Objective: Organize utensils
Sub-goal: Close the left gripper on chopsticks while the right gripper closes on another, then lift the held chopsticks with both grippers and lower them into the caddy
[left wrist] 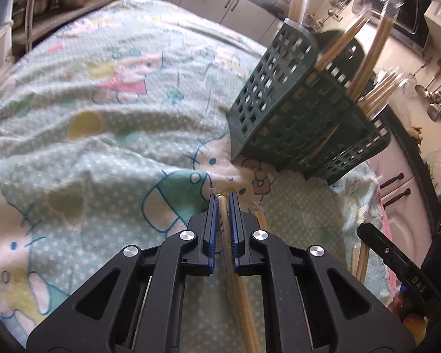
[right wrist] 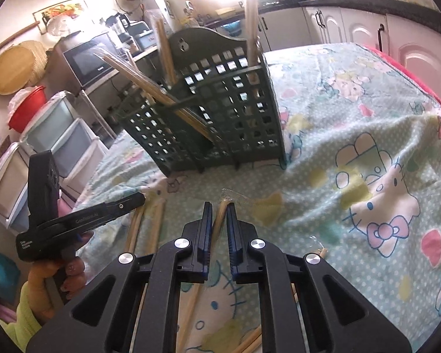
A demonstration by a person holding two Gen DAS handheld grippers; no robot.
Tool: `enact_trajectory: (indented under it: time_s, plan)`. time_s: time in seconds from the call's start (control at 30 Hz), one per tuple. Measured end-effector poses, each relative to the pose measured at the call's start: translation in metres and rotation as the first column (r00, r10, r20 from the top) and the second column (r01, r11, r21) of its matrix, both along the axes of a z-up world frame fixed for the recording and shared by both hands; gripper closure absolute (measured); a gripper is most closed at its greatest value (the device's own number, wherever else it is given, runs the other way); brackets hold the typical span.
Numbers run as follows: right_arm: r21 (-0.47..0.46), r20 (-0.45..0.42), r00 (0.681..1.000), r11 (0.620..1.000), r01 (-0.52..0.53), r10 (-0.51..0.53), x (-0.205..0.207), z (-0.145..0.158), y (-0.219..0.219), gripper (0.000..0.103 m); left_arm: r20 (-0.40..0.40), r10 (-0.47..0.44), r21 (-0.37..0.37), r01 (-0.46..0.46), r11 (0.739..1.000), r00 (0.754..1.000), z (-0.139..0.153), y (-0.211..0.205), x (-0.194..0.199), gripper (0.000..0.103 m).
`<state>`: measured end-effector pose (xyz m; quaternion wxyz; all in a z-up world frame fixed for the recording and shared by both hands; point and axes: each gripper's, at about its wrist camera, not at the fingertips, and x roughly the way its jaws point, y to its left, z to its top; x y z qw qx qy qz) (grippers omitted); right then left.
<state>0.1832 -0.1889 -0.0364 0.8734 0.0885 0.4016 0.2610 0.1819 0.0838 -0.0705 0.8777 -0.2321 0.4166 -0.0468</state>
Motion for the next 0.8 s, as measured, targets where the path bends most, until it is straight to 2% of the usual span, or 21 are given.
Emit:
enact_trajectory:
  time_s: [0.27,0.5,0.8]
  plan:
    - [0.034,0.073,0.997,0.999,-0.02,0.017,-0.01,0.028,-0.002,0.095,0.123,-0.013,-0.012,0.014,1.0,0.992,0.047,-0.002,-0.023,0.1]
    - [0.062,0.155,0.988,0.998,-0.031,0.021,-0.018,0.06,-0.01,0.096,0.246,-0.044,0.003,0.045,0.999,0.968,0.096,-0.016,-0.038,0.1]
    - [0.087,0.254,0.967,0.996,-0.018,-0.004,-0.025,0.096,-0.024,0.097,0.351,-0.048,0.032,0.04,0.999,0.935,0.138,-0.026,-0.049,0.1]
